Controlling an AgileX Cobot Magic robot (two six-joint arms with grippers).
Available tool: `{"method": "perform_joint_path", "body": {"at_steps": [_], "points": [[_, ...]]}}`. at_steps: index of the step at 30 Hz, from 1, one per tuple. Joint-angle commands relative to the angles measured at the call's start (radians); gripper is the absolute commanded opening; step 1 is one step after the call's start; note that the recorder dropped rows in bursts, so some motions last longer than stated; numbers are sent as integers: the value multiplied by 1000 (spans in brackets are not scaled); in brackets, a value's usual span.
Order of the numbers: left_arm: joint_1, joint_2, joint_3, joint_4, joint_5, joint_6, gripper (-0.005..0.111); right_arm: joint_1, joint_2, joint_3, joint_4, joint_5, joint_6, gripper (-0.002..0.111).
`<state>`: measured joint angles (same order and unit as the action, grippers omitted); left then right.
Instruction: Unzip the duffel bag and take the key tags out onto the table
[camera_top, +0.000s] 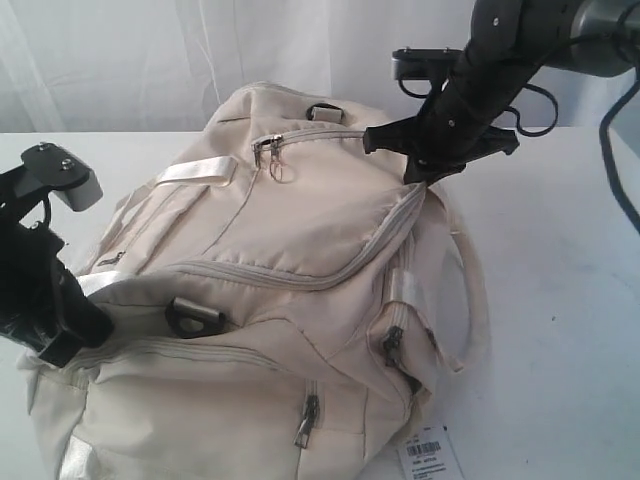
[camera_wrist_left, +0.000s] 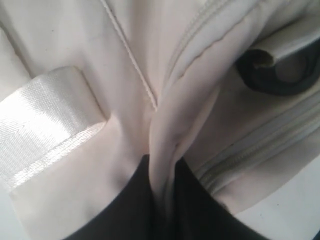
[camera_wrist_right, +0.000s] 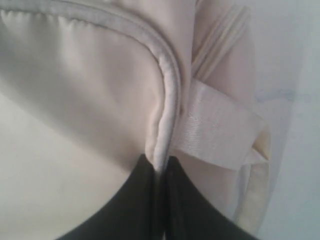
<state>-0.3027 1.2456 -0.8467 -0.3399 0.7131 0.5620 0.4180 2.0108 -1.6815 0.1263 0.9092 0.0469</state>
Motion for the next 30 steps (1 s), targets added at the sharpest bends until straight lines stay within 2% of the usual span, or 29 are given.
{"method": "perform_joint_path", "body": {"at_steps": [1, 9, 11, 13, 17, 20, 24, 27, 30], "points": [[-1, -10, 8, 71, 114, -12, 0, -52, -55, 46, -160, 30, -29, 0], [-1, -33, 8, 24, 123, -12, 0, -52, -118, 122, -160, 25, -98, 0], [-1, -34, 8, -7, 121, -12, 0, -52, -118, 114, -160, 11, -98, 4], [-1, -35, 8, -30, 121, -12, 0, -52, -119, 96, -160, 9, -98, 13], [-1, -35, 8, -34, 121, -12, 0, -52, -132, 45, -160, 9, -94, 46], [-1, -35, 8, -34, 119, -12, 0, -52, -157, 15, -152, -10, -85, 61], [-1, -35, 8, -40, 117, -12, 0, -45, -196, 7, 43, -71, -131, 61], [-1, -35, 8, -49, 117, -12, 0, -16, -203, 7, 295, -85, -315, 61], [-1, -35, 8, -61, 115, -12, 0, 38, -177, 7, 469, -85, -457, 61]]}}
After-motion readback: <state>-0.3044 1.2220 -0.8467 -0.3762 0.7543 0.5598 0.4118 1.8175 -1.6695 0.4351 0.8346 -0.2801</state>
